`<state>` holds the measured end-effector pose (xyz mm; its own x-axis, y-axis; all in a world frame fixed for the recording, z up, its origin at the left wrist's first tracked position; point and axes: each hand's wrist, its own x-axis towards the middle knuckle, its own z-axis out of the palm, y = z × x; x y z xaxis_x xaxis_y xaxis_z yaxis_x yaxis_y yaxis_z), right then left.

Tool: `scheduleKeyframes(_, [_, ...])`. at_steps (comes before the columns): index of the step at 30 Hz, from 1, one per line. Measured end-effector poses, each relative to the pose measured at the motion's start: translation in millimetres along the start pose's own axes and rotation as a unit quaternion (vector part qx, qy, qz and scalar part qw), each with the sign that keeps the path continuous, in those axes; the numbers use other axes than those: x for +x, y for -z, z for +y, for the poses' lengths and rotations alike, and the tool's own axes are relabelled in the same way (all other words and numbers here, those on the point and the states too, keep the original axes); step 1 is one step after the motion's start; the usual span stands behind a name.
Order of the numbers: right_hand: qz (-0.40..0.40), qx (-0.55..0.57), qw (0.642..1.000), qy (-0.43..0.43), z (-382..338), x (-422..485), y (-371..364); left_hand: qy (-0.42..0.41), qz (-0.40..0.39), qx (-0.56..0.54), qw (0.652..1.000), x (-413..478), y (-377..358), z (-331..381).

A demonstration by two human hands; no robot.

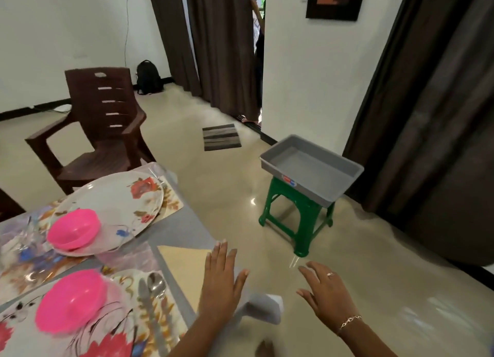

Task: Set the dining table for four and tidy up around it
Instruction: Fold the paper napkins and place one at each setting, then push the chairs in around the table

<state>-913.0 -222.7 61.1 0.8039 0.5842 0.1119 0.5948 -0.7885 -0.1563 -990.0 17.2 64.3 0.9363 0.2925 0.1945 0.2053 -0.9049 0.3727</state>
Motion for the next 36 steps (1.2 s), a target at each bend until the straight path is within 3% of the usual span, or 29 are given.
scheduleKeyframes(6, [0.016,-0.021,0.999,0.048,32,81,6,0.068,-0.033,-0.008,0.997,72,-12,7])
scheduleKeyframes(11, [0.014,-0.038,0.993,0.113,42,155,6,0.089,0.005,-0.05,0.995,111,-25,2])
scheduleKeyframes(16, [0.011,-0.019,0.985,0.174,38,205,-10,0.138,-0.062,-0.004,0.988,126,-15,2])
scheduleKeyframes(25, [-0.01,0.054,0.914,0.402,2,261,-41,0.243,0.022,0.073,0.967,76,-25,17])
scheduleKeyframes(32, [0.025,0.138,0.812,0.567,-13,279,-34,0.421,0.114,0.152,0.887,45,-26,79])
scheduleKeyframes(36, [-0.038,0.139,0.77,0.621,-3,261,-21,0.531,0.161,0.188,0.81,15,-41,131])
